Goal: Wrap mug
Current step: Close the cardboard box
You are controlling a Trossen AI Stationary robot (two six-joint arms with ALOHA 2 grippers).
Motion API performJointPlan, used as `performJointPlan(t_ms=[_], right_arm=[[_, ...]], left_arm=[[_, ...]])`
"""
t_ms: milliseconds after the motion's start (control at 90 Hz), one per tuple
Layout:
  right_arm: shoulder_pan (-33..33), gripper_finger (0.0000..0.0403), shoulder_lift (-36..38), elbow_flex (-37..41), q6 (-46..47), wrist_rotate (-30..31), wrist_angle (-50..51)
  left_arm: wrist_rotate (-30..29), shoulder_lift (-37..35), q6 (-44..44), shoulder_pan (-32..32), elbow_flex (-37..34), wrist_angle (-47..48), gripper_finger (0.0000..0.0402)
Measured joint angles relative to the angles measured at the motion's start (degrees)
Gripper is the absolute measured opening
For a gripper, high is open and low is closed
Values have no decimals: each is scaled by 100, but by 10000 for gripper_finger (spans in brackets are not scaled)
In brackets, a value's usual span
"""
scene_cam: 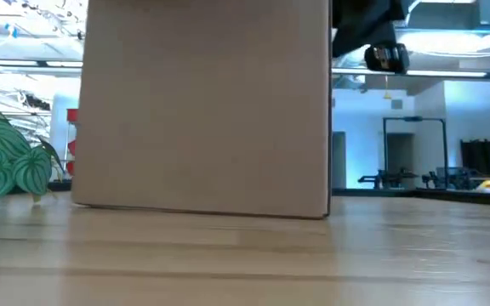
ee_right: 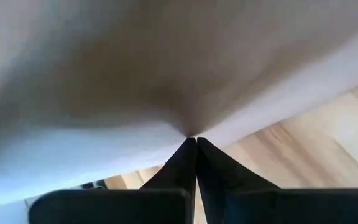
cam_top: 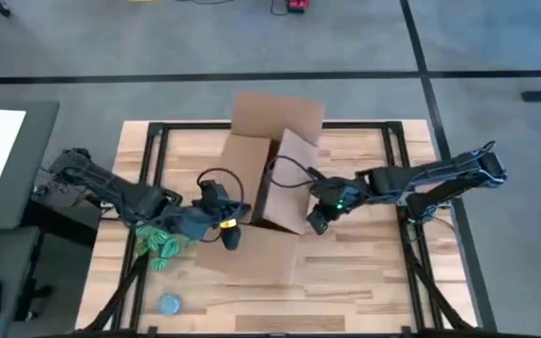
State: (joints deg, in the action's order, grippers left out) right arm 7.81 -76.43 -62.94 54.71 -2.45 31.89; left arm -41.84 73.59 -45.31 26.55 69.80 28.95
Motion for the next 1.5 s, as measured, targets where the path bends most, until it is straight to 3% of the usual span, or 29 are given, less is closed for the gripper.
performJointPlan(t_ms=[356, 589, 933, 1278, 1389, 1500], right_arm=[[45, 0, 552, -1198, 112, 16, 1346], [-179, 0, 368, -1398, -1406, 760, -575], [-829, 0, -1395, -1378, -2633, 1026, -3028], [-951, 0, -1634, -1389, -2828, 682, -3395], [-951, 0, -1565, -1387, -2954, 666, -3401], [-951, 0, -1547, -1387, -2959, 585, -3413]], left_arm=[[-117, -58, -276, 393, 7, 5, 1], [-148, -93, -343, 393, 7, -2, 1], [-206, -254, -414, 438, 17, -17, 1], [-187, -296, -279, 875, 767, 236, 1], [-191, -296, -620, 1010, 951, 857, 1], [-187, -290, -1375, 1033, 957, 2090, 1]])
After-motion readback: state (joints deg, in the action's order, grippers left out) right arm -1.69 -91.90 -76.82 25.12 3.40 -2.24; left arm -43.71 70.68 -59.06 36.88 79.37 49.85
